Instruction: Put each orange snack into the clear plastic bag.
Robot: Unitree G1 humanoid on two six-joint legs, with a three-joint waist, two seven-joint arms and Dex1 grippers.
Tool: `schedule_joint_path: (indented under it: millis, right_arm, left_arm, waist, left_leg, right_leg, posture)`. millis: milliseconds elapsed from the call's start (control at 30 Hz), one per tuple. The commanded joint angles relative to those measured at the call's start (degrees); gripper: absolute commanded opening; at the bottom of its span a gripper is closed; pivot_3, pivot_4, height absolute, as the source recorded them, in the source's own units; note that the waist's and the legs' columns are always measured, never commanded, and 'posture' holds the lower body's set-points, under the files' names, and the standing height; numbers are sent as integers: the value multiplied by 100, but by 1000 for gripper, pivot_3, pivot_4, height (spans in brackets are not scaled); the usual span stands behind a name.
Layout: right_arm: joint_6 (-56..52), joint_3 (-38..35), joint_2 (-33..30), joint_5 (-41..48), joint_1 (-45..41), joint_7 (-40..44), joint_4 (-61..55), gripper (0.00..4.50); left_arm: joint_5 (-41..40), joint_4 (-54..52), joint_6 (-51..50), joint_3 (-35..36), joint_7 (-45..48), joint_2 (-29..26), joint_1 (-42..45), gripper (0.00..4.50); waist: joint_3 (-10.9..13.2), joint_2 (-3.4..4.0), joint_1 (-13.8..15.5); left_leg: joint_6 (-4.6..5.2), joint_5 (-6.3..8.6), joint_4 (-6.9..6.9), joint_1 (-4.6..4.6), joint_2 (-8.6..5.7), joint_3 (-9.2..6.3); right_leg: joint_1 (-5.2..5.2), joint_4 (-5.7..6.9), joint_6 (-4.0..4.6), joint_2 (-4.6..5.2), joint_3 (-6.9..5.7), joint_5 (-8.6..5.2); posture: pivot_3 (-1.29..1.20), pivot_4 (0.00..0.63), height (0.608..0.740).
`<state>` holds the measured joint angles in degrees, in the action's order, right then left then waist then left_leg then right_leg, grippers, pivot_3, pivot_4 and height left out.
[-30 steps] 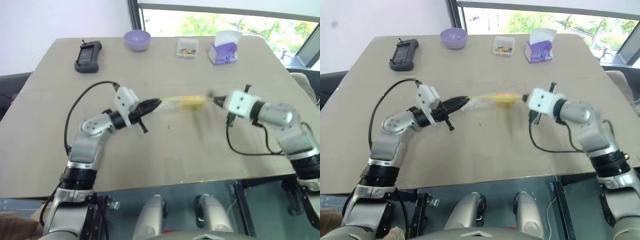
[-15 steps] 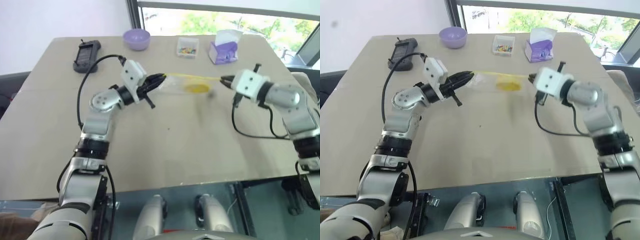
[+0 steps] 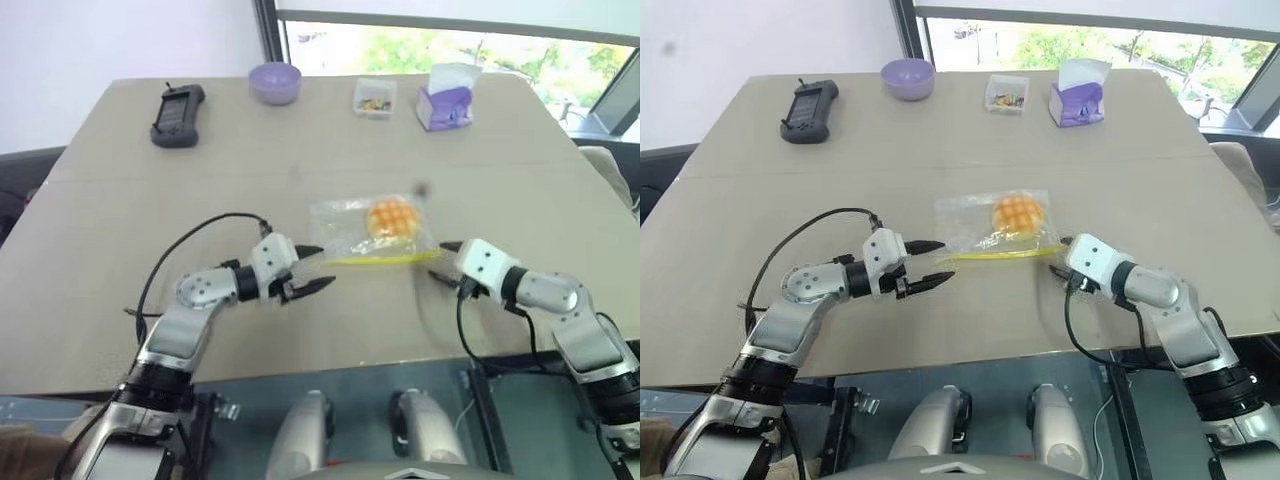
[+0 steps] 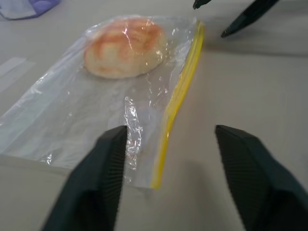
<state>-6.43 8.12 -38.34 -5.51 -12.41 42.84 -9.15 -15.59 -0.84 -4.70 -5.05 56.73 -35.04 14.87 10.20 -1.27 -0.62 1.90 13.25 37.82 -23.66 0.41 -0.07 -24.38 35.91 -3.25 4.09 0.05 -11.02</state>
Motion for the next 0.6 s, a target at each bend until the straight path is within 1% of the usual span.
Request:
schedule_joint_path:
  millis: [33, 100, 167, 233, 333, 433, 600]
  right_arm:
    - [-299, -835, -282, 638, 396, 189, -401, 4465]
    - [-451, -1199, -348, 999, 595, 275, -513, 4465]
    - [-743, -1650, -253, 1539, 737, 277, -640, 4465]
    - [-1015, -2040, -301, 2055, 943, 447, -792, 4465]
    - [-1236, -2500, -435, 2545, 1329, 685, -1023, 4465]
    - [-1406, -2783, -555, 2803, 1596, 754, -1205, 4465]
    - [-1532, -2944, -680, 2895, 1756, 698, -1365, 4465]
  left_arm:
    - [-870, -806, -730, 758, 163, -388, -571, 4500]
    - [-1131, -1040, -1020, 1074, 88, -510, -826, 4500]
    - [-1344, -1247, -1251, 1417, -54, -585, -1031, 4500]
    - [-1487, -1419, -1506, 1652, -141, -677, -1224, 4500]
    - [-1711, -1699, -1788, 1991, -245, -770, -1452, 4500]
    - [-1945, -1955, -2080, 2304, -333, -868, -1629, 4500]
    - [-2184, -2106, -2387, 2644, -372, -1040, -1710, 4500]
  waist:
    - [0, 0, -5]
    - [0, 0, 2]
    - [0, 0, 6]
    - [0, 0, 10]
    - [0, 0, 37]
    - [0, 0, 38]
    - [-1, 0, 28]
  left_leg:
    - [0, 0, 0, -2, 1, -2]
    - [0, 1, -2, -6, 5, -13]
    - [0, 1, -2, -6, 5, -15]
    - [0, 1, -1, -4, 6, -18]
    - [0, 1, -1, -1, 6, -17]
    - [0, 1, -1, -2, 6, -13]
    - [0, 1, -1, 1, 7, -4]
  right_leg:
    - [-1, 0, -6, 0, 0, 4]
    - [-3, -4, -19, 1, 1, 11]
    - [-2, -5, -20, 3, 1, 11]
    - [0, -5, -20, 4, 1, 11]
    - [4, -5, -15, 4, -2, 7]
    - [3, -5, 1, 4, -2, -2]
    - [3, -4, -2, 2, -2, -6]
  posture:
    - [0, 150, 740]
    - [0, 150, 740]
    - [0, 150, 740]
    - [0, 150, 740]
    - [0, 150, 740]
    - [0, 150, 740]
    - [0, 150, 740]
